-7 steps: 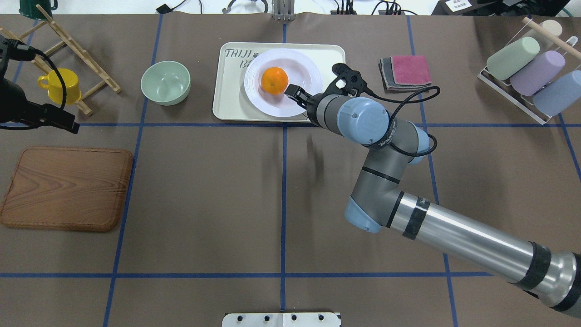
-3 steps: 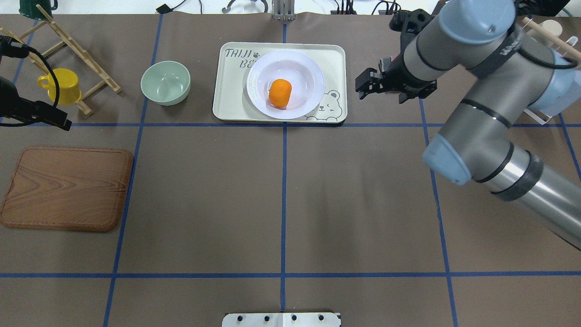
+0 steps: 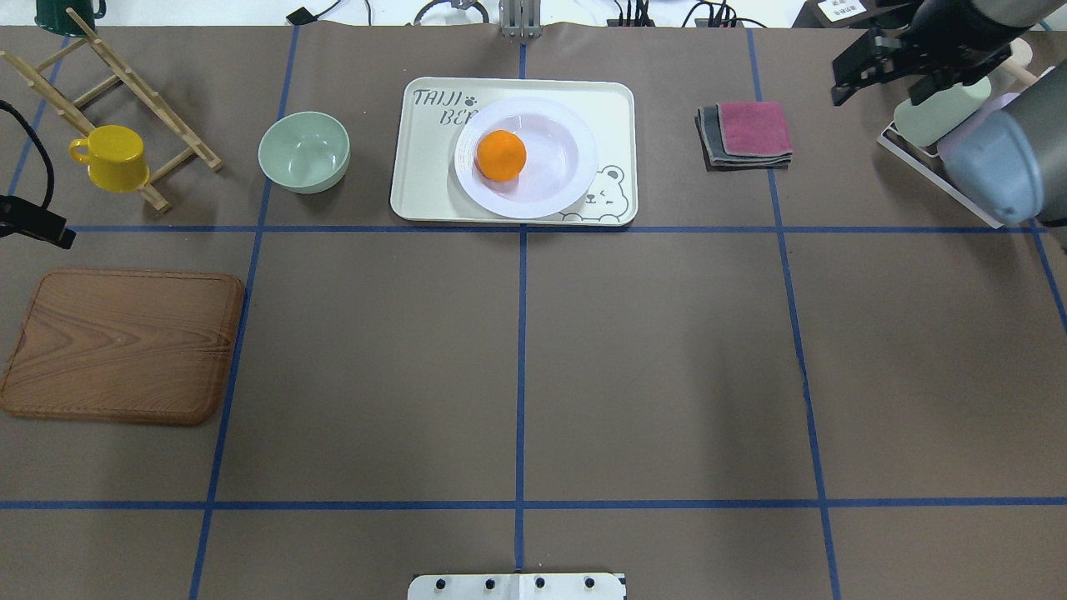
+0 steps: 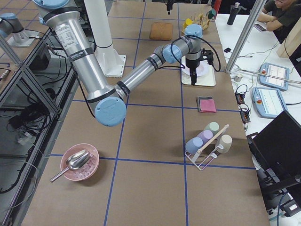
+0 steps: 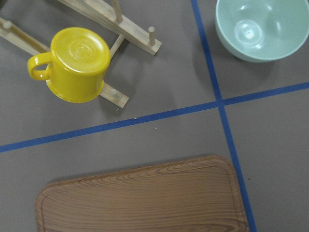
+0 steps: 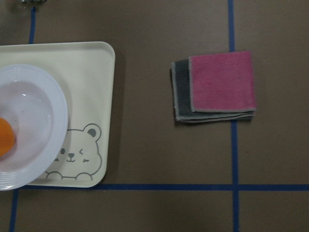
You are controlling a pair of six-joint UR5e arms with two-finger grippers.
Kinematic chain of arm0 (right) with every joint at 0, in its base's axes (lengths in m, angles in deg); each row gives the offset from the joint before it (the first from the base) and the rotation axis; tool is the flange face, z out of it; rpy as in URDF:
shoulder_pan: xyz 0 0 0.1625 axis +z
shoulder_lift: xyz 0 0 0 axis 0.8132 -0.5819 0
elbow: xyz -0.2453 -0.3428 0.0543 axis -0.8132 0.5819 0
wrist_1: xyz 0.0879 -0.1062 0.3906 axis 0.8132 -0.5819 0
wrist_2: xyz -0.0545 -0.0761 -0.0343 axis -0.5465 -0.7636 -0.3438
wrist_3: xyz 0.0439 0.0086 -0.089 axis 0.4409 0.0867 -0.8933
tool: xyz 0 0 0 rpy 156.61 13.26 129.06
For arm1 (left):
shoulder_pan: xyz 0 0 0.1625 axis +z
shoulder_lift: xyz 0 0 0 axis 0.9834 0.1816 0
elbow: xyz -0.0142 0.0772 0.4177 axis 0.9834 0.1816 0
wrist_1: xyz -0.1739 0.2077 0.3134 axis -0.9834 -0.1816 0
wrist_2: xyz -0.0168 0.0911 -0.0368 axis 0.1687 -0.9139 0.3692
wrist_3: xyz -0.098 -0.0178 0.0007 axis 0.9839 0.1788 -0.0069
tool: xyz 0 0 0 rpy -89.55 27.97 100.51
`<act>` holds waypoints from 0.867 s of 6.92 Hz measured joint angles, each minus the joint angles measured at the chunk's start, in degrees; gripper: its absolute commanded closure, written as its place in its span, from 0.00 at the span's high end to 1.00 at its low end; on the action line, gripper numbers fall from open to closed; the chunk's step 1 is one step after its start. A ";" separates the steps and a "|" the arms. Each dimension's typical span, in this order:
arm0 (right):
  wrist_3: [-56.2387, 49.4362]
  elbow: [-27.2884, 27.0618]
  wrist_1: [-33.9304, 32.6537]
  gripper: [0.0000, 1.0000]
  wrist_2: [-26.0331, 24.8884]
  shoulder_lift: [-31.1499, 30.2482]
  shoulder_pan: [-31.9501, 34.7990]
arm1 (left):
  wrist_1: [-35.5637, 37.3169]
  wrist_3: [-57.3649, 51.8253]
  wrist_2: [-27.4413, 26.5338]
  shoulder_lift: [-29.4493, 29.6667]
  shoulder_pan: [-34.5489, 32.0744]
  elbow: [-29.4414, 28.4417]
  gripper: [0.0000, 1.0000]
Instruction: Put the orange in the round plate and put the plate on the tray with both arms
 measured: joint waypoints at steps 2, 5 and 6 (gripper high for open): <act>-12.60 2.05 -3.97 1.00 2.40 -4.87 8.01 | 0.30 -5.35 1.60 -3.70 -2.96 -0.88 0.99; -27.44 2.34 -6.06 1.00 9.90 -18.50 17.19 | 0.37 -11.16 3.48 -6.17 -7.92 -4.08 0.99; -29.25 2.00 -4.85 1.00 10.22 -22.69 18.44 | 0.27 -11.50 4.31 -6.92 -8.87 -4.46 0.99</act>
